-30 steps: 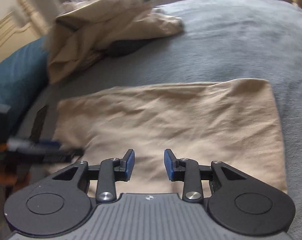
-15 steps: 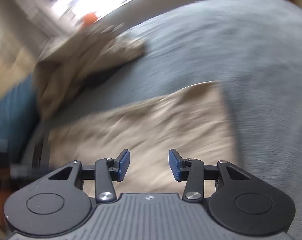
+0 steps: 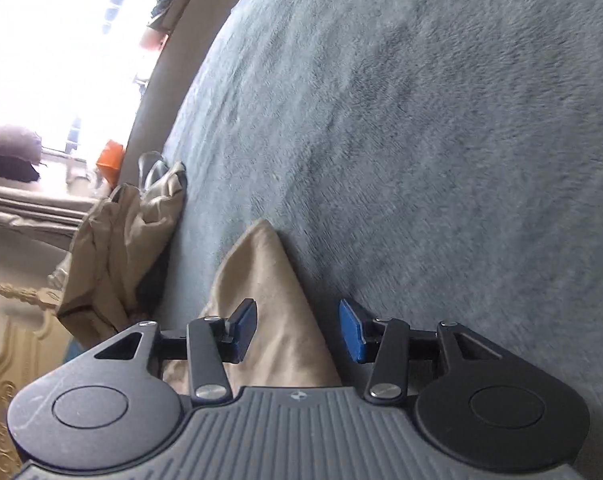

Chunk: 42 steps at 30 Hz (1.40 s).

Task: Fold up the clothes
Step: 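Pinch the trouser stack end with the right gripper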

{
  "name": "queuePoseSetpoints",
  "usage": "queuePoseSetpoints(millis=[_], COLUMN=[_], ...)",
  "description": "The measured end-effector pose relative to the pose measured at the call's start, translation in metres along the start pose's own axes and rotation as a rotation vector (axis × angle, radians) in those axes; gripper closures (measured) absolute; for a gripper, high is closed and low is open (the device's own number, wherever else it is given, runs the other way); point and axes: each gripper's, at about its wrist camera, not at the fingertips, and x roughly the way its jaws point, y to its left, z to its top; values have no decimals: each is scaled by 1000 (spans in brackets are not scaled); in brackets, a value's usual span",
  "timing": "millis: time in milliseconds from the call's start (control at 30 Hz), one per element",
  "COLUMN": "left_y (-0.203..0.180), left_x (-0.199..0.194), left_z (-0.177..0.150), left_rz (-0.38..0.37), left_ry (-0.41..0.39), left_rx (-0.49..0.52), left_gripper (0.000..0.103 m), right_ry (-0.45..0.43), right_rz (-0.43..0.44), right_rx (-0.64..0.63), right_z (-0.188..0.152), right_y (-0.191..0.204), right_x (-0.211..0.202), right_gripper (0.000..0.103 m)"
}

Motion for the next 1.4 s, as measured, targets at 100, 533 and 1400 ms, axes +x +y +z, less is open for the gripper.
queuePoseSetpoints(millis=[100,533,1400], left_y=[0,-3,-1], left_x=[-1,0,-1], left_z=[-1,-1,1], left_rz=[-1,18,-2], left_ry=[-5,-9,-12], left_rx=[0,-14,-13], left_gripper=[25,22,22], right_ry=[-7,121,244], right_rz=[68,175,185], right_rx=[57,91,139], right_z=[9,-2,-46], right_y=[-10,-31,-39], right_x=[6,4,-8], right_gripper=[54,56,56])
